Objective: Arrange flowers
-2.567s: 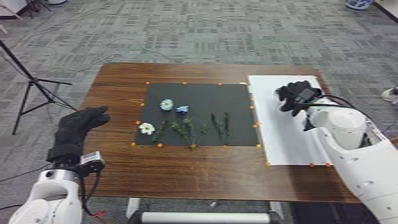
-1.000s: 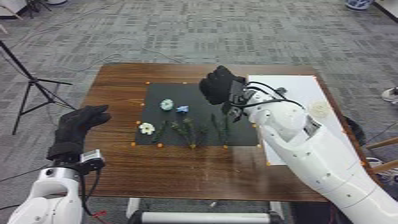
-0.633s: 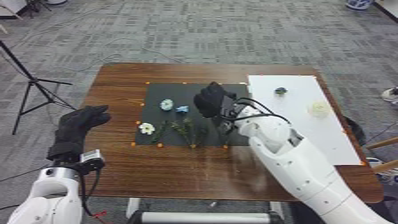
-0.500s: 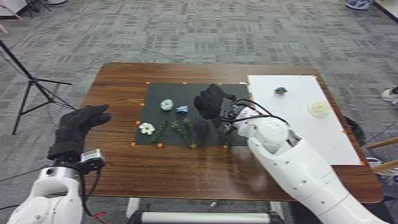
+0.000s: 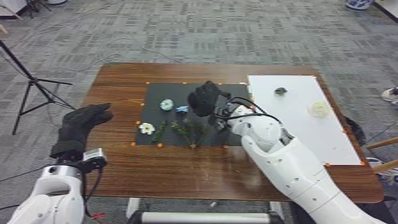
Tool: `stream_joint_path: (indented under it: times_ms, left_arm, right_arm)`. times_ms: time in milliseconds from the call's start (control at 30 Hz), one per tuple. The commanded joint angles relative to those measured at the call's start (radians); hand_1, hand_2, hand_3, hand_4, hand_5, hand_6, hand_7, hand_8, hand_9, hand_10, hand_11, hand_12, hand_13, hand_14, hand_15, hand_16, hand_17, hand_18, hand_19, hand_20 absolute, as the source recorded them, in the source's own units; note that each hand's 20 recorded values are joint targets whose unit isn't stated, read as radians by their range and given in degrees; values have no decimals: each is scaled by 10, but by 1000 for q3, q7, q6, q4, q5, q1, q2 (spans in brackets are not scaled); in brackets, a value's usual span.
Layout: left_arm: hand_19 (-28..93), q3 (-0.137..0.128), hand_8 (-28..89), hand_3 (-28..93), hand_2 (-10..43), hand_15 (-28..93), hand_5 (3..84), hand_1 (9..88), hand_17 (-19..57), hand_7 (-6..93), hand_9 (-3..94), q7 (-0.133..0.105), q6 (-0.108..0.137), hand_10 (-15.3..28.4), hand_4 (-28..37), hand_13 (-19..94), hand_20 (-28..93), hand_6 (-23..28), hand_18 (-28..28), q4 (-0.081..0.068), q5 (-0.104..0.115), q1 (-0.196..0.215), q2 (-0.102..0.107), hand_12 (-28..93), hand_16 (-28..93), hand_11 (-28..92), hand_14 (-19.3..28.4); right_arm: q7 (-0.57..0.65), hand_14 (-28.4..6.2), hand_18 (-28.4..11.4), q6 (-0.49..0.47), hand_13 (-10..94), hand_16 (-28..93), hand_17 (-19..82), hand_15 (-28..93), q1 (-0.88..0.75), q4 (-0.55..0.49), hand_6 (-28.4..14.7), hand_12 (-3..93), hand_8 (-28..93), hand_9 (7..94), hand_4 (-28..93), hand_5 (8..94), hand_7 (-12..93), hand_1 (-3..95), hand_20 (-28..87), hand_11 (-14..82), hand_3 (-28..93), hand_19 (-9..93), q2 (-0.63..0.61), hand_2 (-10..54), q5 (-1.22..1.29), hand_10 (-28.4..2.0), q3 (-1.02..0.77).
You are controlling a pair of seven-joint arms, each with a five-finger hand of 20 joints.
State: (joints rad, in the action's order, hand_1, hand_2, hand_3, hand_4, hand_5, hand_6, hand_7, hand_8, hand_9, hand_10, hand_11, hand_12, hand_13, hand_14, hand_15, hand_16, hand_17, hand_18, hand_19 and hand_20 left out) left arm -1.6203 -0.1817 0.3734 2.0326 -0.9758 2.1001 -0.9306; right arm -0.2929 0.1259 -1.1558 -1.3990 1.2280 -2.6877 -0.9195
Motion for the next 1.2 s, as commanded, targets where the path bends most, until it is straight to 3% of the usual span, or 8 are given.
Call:
stream_joint_path:
  times_ms: [33,333,533,667,767,900,1000,1200]
  left_arm:
    - [120,-4,-86,674,114,288,545,279,60,186,540,3,-9,139,-248,424,186,22,137,3,0,8,-7,145,-23,280,180]
    - [117,-5,-88,669,115,290,540,281,60,187,533,3,-6,138,-240,421,188,24,136,6,-1,9,-8,136,-24,291,179]
    - [117,-8,-88,665,116,291,535,283,60,189,529,4,-2,136,-237,420,189,23,136,8,-1,13,-7,132,-25,295,179]
    - [116,-15,-88,660,118,292,537,284,61,195,536,-5,2,136,-237,420,189,21,135,16,4,32,-9,132,-24,296,179]
    - [115,-22,-88,662,117,293,538,282,61,198,540,-4,6,137,-235,421,189,19,135,19,4,42,-9,134,-22,294,180]
    - [115,-22,-88,666,114,294,544,280,61,196,545,0,3,141,-236,423,189,19,135,21,2,39,-7,137,-21,288,183]
    - [115,-21,-86,669,113,295,546,277,60,193,548,1,1,143,-237,423,189,19,135,21,1,39,-5,140,-19,284,185]
    - [117,-21,-83,672,112,296,551,276,60,190,551,9,-6,144,-240,424,189,18,136,22,-3,40,-5,146,-19,279,187]
  right_arm:
    - [21,-88,-224,-39,712,370,374,680,14,-27,22,240,24,759,-230,687,278,506,585,131,663,835,2,-95,-4,-89,-6]
    - [26,-89,-224,-41,706,366,369,682,29,-38,19,212,24,741,-235,676,277,495,584,152,669,833,-21,-95,8,-93,5]
    - [67,-92,-224,-46,695,363,359,677,70,-112,23,189,22,720,-235,661,278,461,582,167,692,822,-114,-95,58,-95,-29]
    - [166,-105,-216,-137,652,328,322,603,35,-229,29,180,-62,667,-237,621,276,397,551,164,752,752,-217,-95,99,-107,-119]
    - [210,-119,-211,-188,612,295,288,521,-7,-261,21,178,-134,625,-224,586,265,339,517,155,771,686,-269,-95,134,-117,-218]
    - [272,-137,-217,-380,560,276,251,462,-69,-295,-1,177,-118,555,-217,515,219,286,498,125,771,644,-311,-95,109,-142,-364]
    - [303,-158,-228,-458,506,273,226,438,-102,-274,-37,178,-87,449,-219,431,148,235,500,68,759,639,-338,-95,79,-173,-430]
    - [348,-180,-245,-531,476,274,211,462,-158,-211,-65,173,-61,385,-223,381,83,176,517,36,711,651,-335,-95,22,-199,-530]
